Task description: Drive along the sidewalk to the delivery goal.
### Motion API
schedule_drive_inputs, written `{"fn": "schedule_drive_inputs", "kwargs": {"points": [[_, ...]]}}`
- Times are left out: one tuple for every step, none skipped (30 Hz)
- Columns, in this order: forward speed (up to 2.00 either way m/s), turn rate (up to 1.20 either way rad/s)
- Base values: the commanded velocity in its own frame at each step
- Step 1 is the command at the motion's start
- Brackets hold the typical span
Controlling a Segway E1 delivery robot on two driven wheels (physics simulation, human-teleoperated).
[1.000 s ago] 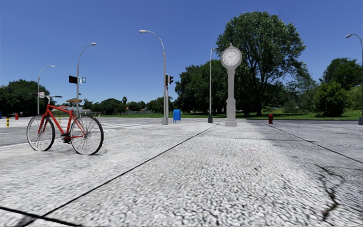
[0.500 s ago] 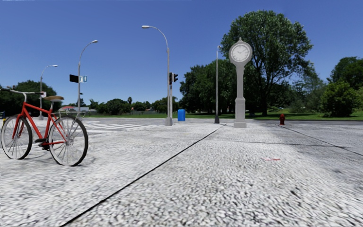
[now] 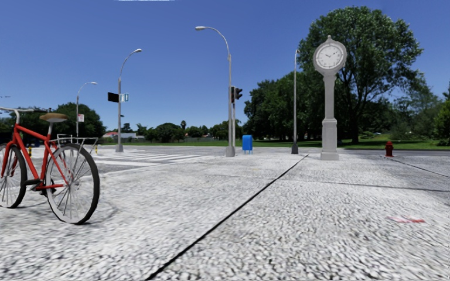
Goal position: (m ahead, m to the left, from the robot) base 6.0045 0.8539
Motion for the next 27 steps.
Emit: {"fn": "schedule_drive_inputs", "kwargs": {"points": [[1.48,0.37],[1.48,0.37],[1.48,0.37],[1.48,0.37],[1.48,0.37],[1.48,0.37],[1.48,0.37],[1.48,0.35],[1.48,0.2],[1.48,0.2],[1.48,0.08],[1.48,0.0],[1.48,0.0],[1.48,0.0],[1.48,0.28],[1.48,0.3],[1.48,0.31],[1.48,0.31],[1.48,0.31],[1.48,0.31],[1.48,0.31],[1.48,0.31],[1.48,0.31],[1.48,0.31],[1.48,0.31],[1.48,0.31],[1.48,0.31]]}}
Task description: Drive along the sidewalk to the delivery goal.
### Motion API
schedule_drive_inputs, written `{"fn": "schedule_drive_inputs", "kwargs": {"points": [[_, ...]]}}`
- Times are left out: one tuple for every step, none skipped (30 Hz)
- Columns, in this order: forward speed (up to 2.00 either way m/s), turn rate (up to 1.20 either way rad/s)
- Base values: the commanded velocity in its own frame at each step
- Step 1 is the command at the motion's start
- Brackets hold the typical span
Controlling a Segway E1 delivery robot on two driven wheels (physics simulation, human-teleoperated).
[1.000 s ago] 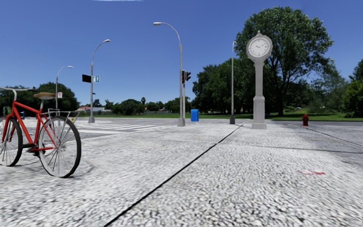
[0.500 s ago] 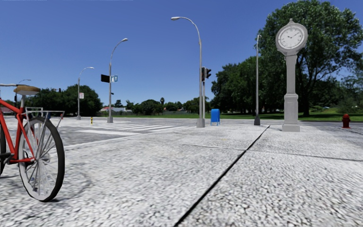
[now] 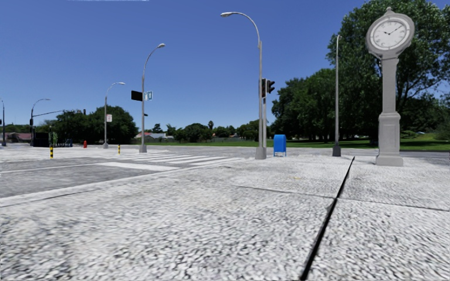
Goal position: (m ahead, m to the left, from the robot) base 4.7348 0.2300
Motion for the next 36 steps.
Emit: {"fn": "schedule_drive_inputs", "kwargs": {"points": [[1.48,0.32],[1.48,0.37],[1.48,0.42],[1.48,0.42],[1.48,0.45],[1.48,0.47],[1.48,0.49],[1.48,0.49],[1.48,0.5],[1.48,0.5],[1.48,0.5],[1.48,0.5],[1.48,0.5],[1.48,0.5],[1.48,0.5],[1.48,0.5],[1.48,0.5],[1.48,0.48],[1.48,0.0],[1.48,0.0],[1.48,0.0],[1.48,0.0],[1.48,0.0],[1.48,0.0],[1.48,0.0],[1.48,0.0],[1.48,0.0],[1.48,0.0],[1.48,0.0],[1.48,0.0],[1.48,0.0],[1.48,0.0],[1.48,0.0],[1.48,0.0],[1.48,0.0],[1.48,0.0]]}}
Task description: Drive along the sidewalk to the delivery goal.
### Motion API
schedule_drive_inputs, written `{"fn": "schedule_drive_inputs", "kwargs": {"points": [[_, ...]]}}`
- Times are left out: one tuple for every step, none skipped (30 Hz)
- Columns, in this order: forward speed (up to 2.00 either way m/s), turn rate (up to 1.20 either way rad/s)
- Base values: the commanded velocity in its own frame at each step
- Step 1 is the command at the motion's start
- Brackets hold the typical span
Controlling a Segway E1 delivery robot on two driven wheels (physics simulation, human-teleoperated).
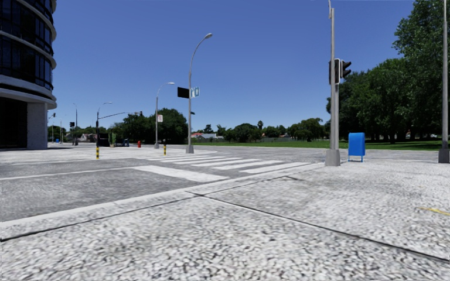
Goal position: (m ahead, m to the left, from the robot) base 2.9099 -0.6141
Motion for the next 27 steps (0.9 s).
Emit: {"fn": "schedule_drive_inputs", "kwargs": {"points": [[1.48,0.0],[1.48,0.0],[1.48,0.0],[1.48,0.0],[1.47,0.0],[1.47,0.0],[1.47,0.0],[1.47,0.0],[1.47,0.0],[1.47,0.0],[1.47,0.0],[1.44,0.0],[1.4,0.0],[1.37,0.0],[1.37,0.0],[1.36,0.0],[1.35,0.0],[1.35,0.0],[1.35,0.0],[1.35,0.0],[1.35,0.0],[1.35,0.0],[1.35,0.0],[1.35,0.0],[1.34,0.0],[1.31,-0.06],[1.31,-0.06]]}}
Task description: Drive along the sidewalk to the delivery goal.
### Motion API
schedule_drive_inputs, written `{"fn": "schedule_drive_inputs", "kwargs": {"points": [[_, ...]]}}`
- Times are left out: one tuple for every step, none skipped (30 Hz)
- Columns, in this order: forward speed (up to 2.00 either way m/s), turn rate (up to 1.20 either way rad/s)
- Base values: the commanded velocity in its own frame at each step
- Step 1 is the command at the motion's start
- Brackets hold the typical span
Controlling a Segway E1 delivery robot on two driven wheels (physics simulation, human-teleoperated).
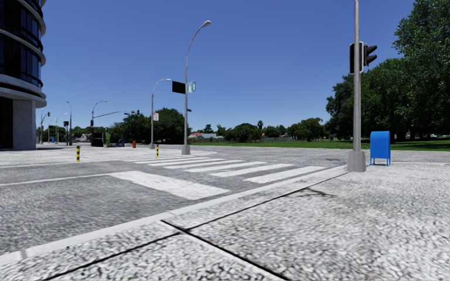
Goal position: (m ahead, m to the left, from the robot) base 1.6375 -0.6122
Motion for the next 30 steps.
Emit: {"fn": "schedule_drive_inputs", "kwargs": {"points": [[1.29,-0.23],[1.28,-0.28],[1.28,-0.31],[1.27,-0.32],[1.27,-0.32],[1.27,-0.36],[1.27,-0.37],[1.27,-0.4],[1.27,-0.4],[1.27,-0.44],[1.27,-0.48],[1.27,-0.48],[1.25,-0.49],[1.2,-0.51],[1.18,-0.53],[1.18,-0.53],[1.15,-0.53],[1.14,-0.53],[1.13,-0.53],[1.13,-0.53],[1.13,-0.53],[1.13,-0.54],[1.12,-0.54],[1.12,-0.54],[1.12,-0.54],[1.12,-0.54],[1.11,-0.54],[1.11,-0.54],[1.1,-0.54],[1.09,-0.54]]}}
